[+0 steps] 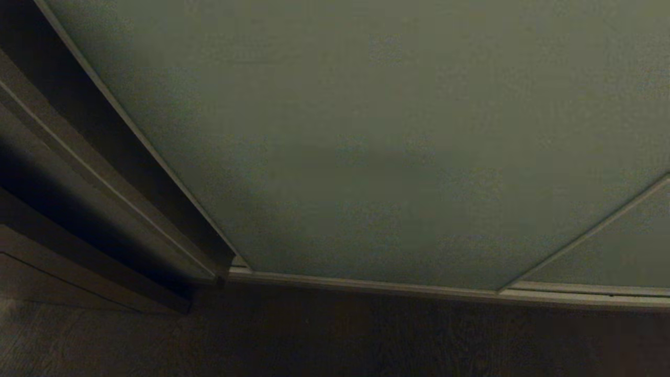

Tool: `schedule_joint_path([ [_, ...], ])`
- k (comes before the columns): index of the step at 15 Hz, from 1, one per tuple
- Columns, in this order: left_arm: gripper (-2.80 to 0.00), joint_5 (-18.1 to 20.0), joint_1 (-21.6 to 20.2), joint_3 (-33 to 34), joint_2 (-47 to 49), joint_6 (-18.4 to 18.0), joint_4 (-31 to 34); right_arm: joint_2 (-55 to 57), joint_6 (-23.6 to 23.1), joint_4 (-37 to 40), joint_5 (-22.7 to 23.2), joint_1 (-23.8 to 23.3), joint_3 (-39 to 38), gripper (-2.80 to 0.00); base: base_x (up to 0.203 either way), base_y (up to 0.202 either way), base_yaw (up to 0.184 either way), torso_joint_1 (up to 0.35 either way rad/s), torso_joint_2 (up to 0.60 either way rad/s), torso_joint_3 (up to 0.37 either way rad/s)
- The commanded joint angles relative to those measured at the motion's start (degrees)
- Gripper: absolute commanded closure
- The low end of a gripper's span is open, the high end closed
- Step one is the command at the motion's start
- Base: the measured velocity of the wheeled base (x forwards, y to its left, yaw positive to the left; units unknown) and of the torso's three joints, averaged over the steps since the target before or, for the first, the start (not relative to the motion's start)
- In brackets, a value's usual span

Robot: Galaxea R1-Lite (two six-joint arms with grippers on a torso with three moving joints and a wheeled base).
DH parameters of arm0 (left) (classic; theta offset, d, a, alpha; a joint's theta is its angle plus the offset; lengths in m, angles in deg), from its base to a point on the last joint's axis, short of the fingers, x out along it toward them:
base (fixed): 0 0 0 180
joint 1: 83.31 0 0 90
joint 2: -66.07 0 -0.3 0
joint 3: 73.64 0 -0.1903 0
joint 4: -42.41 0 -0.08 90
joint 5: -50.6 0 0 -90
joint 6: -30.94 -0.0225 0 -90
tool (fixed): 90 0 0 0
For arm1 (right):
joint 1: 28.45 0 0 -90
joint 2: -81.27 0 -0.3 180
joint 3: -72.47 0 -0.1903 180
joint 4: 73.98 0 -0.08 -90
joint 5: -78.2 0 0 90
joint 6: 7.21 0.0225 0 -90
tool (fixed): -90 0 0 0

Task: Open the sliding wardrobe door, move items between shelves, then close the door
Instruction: Open the door

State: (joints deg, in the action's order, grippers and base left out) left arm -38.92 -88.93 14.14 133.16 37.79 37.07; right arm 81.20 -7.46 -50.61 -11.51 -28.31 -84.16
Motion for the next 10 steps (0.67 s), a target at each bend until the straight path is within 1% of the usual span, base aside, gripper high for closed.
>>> schedule_joint_path([
  [1,0.0,-0.5,-0.3,1.3,-5.1,0.0,1.9,-0.2,0.0,0.0,0.0,0.0,-0.1,0.0,0.0,0.0,0.0,0.0,0.0,0.0],
  [3,0.0,-1.5,-0.4,1.9,-7.1,0.0,2.8,-0.2,0.0,0.0,0.1,0.0,-0.1,0.0,0.0,0.0,0.0,0.0,0.0,0.0],
  [6,0.0,-2.6,-0.6,2.1,-3.9,0.0,2.8,-0.2,0.0,0.0,0.0,0.0,-0.1,0.0,0.0,0.0,0.0,0.0,0.0,0.0],
  [8,0.0,-2.3,-0.6,0.4,-0.6,-0.4,3.4,-0.1,0.0,0.0,0.0,0.0,-0.1,0.0,0.0,0.0,0.0,0.0,0.0,0.0],
  [10,0.0,-2.2,-0.5,-3.2,2.9,-0.5,4.9,-0.2,0.0,0.0,0.0,0.0,-0.1,0.0,0.0,0.0,0.0,0.0,0.0,0.0],
])
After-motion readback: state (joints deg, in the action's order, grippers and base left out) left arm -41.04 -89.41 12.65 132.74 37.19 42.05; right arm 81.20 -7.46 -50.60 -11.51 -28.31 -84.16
